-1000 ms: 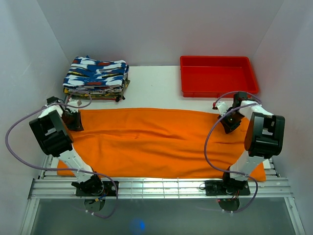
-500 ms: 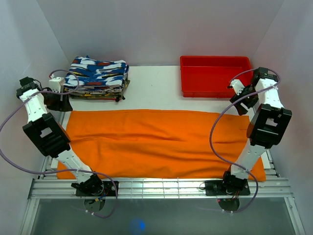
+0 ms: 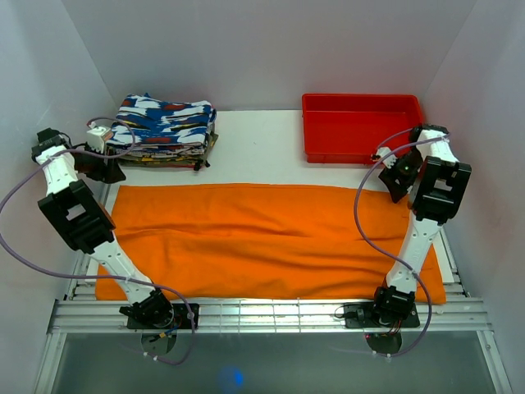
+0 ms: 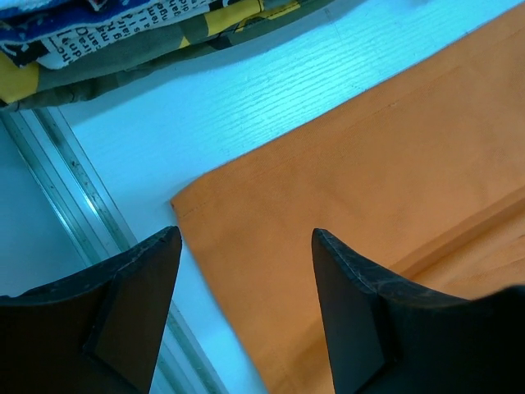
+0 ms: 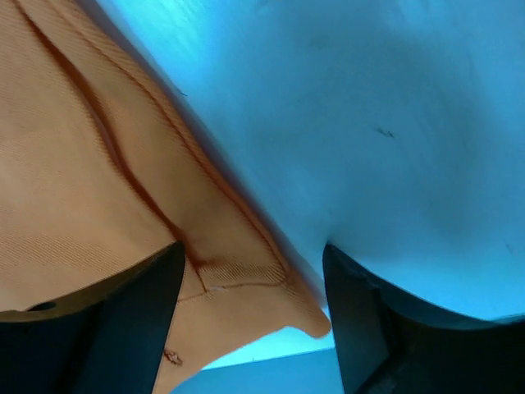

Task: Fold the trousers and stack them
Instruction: Flatten the trousers out

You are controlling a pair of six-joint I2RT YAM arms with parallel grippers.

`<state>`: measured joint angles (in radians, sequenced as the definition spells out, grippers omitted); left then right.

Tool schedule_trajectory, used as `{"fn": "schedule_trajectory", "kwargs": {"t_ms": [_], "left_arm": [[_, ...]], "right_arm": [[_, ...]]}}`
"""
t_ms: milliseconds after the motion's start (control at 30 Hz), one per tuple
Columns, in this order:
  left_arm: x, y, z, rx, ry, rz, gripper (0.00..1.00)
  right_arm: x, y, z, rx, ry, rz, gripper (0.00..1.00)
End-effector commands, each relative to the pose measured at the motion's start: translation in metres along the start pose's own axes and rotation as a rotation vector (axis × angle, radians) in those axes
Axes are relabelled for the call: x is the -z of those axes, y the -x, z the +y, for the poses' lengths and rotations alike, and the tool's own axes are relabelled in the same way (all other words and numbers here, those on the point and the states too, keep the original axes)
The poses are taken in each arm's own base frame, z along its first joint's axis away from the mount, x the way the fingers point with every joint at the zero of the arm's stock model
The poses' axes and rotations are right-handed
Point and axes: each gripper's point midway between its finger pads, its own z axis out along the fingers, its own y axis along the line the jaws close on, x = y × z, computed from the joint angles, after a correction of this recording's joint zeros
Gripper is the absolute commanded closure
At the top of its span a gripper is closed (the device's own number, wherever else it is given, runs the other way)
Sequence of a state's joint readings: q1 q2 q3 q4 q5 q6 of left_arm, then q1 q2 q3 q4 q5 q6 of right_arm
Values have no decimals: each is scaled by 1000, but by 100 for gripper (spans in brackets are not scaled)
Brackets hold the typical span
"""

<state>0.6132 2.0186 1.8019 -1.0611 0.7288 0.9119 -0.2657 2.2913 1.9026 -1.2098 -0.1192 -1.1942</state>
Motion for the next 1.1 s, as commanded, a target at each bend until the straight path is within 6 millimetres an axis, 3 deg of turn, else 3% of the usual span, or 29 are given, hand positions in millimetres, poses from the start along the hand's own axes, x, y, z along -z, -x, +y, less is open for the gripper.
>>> {"fn": "schedule_trajectory", "kwargs": {"t_ms": [0, 67, 100, 233, 333, 367, 500, 733, 867, 967, 1067], "left_arm": [[5, 20, 11, -179, 10, -47, 25], [-1, 17, 10, -247, -17, -25, 26], [-7, 7, 8, -266, -39, 18, 26], [-29, -4, 3, -472, -103, 113, 28], [-45, -13, 10, -496, -141, 139, 29], [-43, -3, 18, -536, -128, 131, 29], [-55, -7, 28, -556, -157, 143, 30], [-81, -33, 38, -557, -189, 196, 30], [-88, -57, 33, -535, -238, 251, 31], [-91, -73, 32, -522, -258, 296, 36], [-95, -82, 33, -503, -267, 318, 49]], "right_arm": [[-9, -13, 14, 200, 68, 70, 32], [-25, -22, 20, 209, 71, 112, 41], [-26, -19, 12, 224, 31, 119, 49], [-29, -14, 7, 224, 12, 126, 71], [-27, -17, 6, 228, 13, 147, 91], [-25, -19, 5, 230, 6, 161, 92], [-21, -18, 4, 236, -9, 165, 92], [-16, -12, 9, 247, -22, 159, 92], [-13, -9, 7, 248, -33, 158, 92], [-9, -6, 4, 253, -53, 151, 92], [-6, -3, -1, 256, -77, 148, 92]]}}
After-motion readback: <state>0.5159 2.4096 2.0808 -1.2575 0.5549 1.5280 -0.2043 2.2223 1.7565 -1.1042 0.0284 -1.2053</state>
